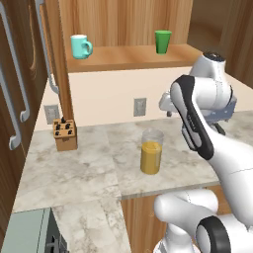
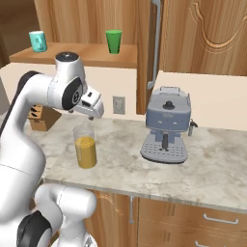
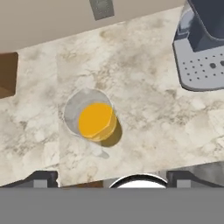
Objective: There is a tray on the dining counter. Grab the cup, mug, and pitcher and place them on the tray. The pitcher may be placed next to the tray if it cannot fit the tray.
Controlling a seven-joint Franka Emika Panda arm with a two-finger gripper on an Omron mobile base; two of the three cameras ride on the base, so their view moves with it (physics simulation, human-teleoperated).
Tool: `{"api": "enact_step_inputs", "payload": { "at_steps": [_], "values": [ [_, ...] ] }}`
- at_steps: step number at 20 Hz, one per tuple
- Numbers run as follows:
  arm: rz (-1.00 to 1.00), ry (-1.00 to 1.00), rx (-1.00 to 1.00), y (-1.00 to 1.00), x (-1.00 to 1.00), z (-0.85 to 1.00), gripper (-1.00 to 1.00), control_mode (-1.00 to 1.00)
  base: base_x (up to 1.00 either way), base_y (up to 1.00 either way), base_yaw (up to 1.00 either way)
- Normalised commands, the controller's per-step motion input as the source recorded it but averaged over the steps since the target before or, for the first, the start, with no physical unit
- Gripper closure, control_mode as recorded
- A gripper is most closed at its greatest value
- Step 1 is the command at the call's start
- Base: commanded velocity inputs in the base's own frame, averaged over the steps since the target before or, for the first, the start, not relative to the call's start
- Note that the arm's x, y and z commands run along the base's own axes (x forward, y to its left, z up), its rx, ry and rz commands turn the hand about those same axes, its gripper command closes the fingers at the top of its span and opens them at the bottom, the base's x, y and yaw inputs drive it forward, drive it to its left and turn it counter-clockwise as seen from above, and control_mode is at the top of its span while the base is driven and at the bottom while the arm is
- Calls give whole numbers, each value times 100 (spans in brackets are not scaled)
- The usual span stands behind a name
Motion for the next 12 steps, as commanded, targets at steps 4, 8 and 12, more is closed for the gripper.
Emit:
{"api": "enact_step_inputs", "payload": {
  "at_steps": [4, 8, 12],
  "values": [
    [-13, -9, 5, -7, -12, 41, -100, -100, 0, 0, 0],
    [-14, -9, 5, -1, -16, 43, -100, -100, 0, 0, 0],
    [-15, -14, 9, -1, -19, 27, -100, -100, 0, 0, 0]
  ]
}}
